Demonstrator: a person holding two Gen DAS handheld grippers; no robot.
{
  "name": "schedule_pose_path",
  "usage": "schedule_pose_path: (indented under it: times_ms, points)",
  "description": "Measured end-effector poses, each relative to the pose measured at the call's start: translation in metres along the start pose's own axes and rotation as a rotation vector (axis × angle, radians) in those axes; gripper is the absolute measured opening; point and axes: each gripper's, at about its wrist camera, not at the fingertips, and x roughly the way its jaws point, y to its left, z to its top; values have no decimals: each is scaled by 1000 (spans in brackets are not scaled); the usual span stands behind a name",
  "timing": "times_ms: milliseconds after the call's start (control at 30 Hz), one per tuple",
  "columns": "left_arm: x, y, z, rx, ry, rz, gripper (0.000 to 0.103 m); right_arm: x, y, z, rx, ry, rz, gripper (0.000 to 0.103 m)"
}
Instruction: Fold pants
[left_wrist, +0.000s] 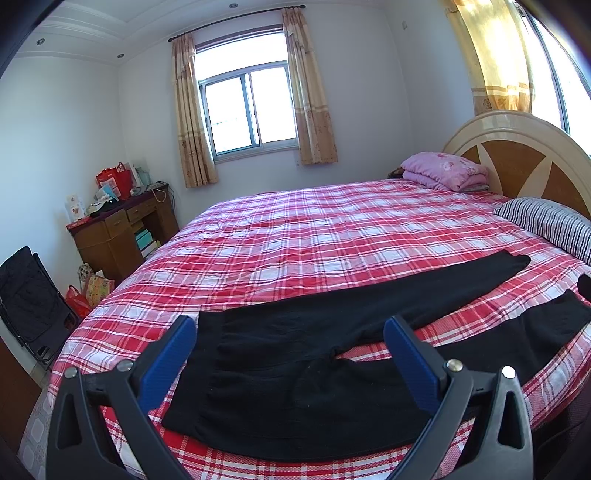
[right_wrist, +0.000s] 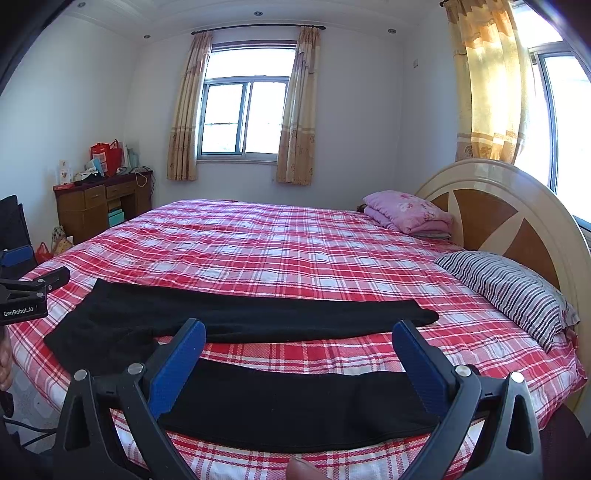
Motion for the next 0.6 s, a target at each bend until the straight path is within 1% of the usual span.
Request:
schedule_pose_path:
  times_ms: [600]
  points:
    - [1,0,-2,0,3,-1,103,0,3,-1,-2,3,-1,102]
